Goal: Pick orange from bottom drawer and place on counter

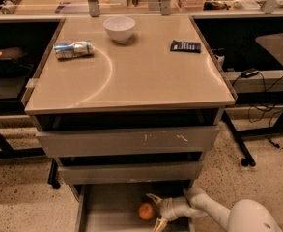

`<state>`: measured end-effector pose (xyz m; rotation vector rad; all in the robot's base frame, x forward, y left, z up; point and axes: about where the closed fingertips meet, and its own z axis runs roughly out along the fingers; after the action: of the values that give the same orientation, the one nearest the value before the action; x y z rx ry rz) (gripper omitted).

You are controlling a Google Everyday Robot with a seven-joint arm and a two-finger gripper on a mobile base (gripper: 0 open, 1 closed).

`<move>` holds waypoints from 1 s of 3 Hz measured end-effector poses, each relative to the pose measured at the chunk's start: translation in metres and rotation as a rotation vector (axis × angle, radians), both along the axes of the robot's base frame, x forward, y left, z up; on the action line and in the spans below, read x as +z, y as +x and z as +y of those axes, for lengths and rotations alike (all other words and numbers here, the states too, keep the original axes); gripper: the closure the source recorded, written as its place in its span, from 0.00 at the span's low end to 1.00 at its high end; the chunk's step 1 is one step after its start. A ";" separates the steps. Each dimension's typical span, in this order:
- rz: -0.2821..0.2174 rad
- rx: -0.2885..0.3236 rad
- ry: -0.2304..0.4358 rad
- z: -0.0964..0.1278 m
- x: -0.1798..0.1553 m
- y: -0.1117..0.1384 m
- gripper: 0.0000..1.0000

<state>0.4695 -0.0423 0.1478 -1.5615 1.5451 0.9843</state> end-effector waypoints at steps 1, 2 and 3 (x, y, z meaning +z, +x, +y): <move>-0.002 -0.005 -0.001 -0.001 -0.003 0.003 0.07; -0.002 -0.005 -0.001 -0.001 -0.003 0.003 0.20; -0.002 -0.005 -0.001 -0.001 -0.003 0.003 0.44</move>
Offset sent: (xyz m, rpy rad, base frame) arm 0.0029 -0.0008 -0.0030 -0.0012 -0.0018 -0.0052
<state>0.4724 -0.0430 0.1448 -1.5581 1.5480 0.9793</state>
